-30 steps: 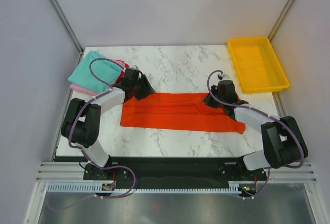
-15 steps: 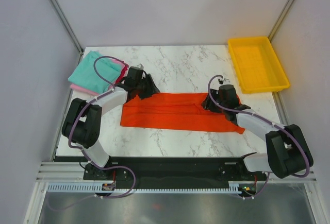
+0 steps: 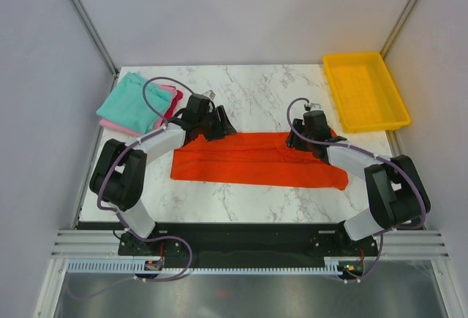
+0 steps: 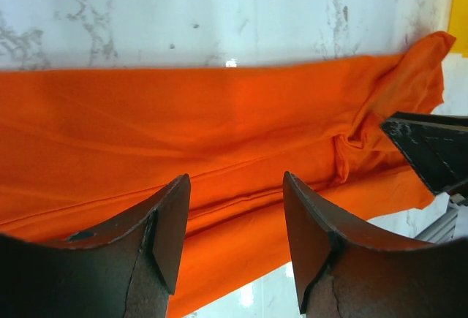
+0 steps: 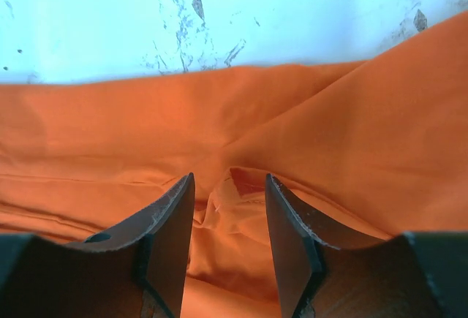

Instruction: Fold and stack the t-shirts

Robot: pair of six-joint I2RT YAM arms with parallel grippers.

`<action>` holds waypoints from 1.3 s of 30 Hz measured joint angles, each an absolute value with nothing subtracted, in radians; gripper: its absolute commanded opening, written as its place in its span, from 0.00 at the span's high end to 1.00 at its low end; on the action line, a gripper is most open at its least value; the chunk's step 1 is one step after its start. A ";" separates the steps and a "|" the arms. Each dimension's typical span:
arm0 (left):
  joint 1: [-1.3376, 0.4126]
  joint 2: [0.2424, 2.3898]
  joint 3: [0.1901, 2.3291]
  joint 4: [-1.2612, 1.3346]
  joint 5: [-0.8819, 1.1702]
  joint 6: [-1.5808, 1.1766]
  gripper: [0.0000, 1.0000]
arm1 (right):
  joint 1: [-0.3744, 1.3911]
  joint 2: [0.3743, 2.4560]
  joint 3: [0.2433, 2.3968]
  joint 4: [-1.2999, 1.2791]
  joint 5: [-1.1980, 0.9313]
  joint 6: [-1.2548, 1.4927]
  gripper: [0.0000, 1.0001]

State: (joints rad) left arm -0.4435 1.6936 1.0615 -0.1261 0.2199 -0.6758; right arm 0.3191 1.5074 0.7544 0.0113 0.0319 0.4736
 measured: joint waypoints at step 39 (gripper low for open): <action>-0.657 1.921 1.314 -0.092 0.432 -0.594 0.39 | 0.405 1.178 0.463 0.025 -0.084 0.538 0.56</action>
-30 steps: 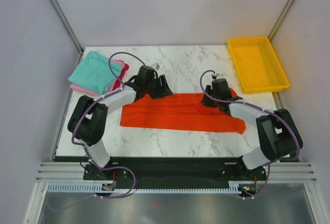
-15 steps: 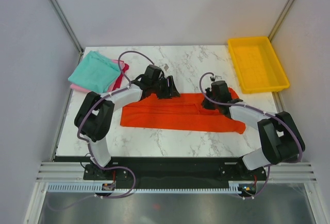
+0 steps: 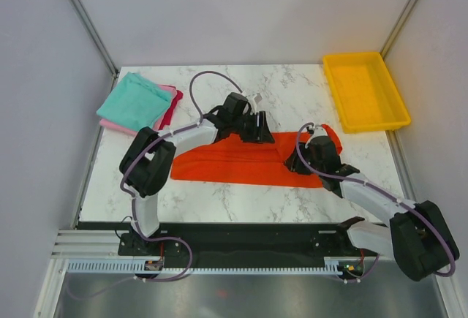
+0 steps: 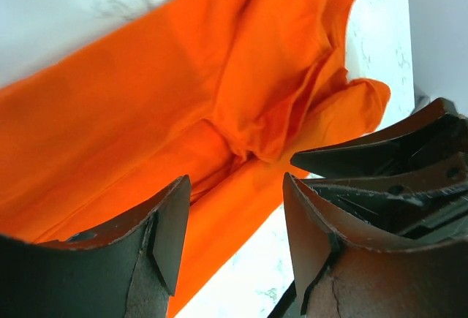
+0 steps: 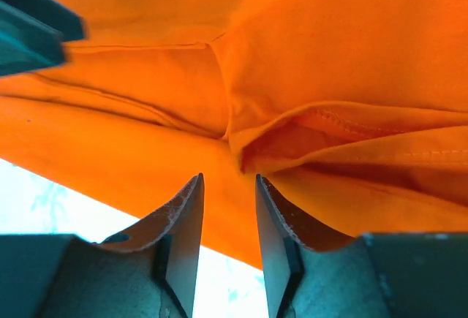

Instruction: Fold and stack the t-shirts

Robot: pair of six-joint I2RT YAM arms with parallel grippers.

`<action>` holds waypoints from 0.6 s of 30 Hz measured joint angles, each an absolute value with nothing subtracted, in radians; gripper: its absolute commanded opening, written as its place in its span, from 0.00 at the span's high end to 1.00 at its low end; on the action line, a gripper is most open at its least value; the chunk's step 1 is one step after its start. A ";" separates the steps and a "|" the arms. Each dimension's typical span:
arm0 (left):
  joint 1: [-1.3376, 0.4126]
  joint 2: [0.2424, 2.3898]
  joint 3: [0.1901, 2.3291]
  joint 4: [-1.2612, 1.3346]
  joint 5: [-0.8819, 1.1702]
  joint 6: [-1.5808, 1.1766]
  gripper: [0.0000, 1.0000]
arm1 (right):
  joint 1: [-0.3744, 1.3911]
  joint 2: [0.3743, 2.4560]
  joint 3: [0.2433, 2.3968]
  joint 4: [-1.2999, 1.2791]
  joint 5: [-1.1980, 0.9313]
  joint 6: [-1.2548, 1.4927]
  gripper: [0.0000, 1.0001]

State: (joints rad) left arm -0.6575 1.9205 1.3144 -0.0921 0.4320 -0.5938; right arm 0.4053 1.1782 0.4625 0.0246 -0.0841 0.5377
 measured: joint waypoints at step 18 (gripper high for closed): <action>-0.817 2.091 1.485 -0.112 0.451 -0.566 0.40 | 0.339 0.995 0.548 -0.102 0.381 0.633 0.68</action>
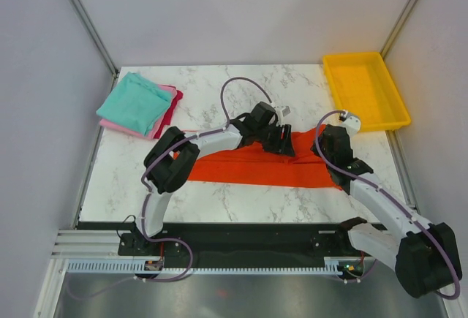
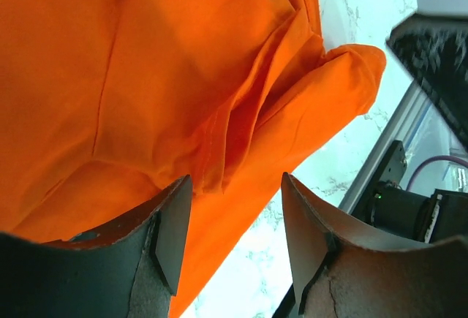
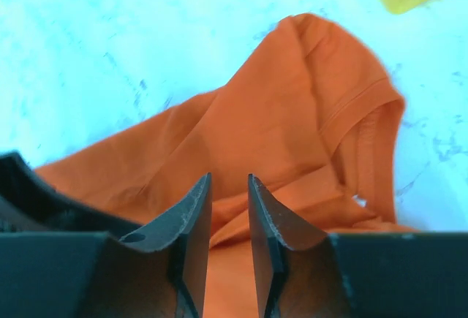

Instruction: Fold and stack the t-shirts

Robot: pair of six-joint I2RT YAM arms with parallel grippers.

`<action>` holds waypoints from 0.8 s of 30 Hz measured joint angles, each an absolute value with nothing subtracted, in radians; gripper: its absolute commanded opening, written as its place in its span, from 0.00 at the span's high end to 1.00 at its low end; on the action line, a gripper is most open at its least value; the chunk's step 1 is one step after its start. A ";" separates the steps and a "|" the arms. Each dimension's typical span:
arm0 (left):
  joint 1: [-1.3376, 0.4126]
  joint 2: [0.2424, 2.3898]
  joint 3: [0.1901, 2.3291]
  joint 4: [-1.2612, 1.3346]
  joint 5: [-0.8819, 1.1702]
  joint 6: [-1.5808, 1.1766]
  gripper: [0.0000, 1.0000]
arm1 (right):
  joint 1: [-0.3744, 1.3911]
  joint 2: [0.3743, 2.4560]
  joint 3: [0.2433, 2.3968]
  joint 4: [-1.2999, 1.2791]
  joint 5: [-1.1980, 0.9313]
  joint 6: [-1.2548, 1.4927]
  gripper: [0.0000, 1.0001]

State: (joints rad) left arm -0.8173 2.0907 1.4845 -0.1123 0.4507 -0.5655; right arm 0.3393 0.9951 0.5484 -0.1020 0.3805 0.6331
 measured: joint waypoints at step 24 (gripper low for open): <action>-0.877 2.265 1.703 -0.249 0.377 -0.488 0.62 | 0.170 1.416 0.611 0.057 0.111 0.667 0.97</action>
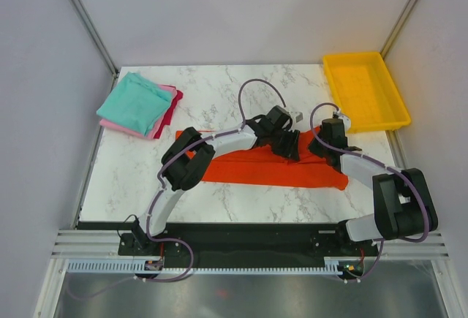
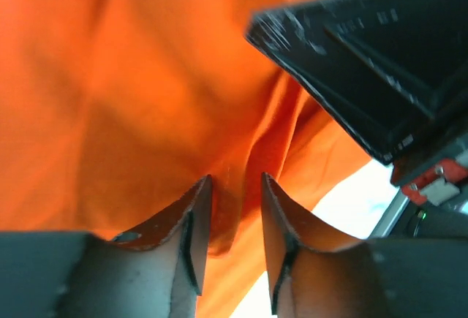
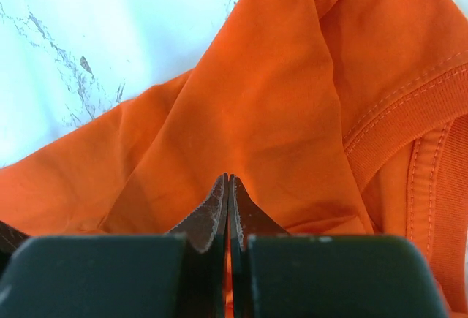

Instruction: Fold and stack the t-shirts

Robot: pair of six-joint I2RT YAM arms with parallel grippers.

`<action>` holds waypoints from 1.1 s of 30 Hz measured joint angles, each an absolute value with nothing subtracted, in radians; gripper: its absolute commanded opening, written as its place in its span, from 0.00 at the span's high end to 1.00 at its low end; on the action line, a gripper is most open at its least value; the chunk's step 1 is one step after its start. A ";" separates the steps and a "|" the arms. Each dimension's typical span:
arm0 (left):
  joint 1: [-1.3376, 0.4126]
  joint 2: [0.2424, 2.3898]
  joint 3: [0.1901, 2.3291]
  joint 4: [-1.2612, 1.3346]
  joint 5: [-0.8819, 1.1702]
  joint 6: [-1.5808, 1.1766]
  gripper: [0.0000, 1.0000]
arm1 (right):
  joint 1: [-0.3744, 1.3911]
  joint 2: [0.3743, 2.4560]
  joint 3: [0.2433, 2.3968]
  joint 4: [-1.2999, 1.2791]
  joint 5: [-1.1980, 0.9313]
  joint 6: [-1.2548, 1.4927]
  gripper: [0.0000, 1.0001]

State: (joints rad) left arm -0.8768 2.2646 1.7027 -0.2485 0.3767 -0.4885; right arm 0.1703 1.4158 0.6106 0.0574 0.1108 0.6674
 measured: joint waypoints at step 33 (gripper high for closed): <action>-0.952 2.124 1.598 -0.318 0.533 -0.295 0.51 | 0.130 1.433 0.608 0.033 0.082 0.662 0.94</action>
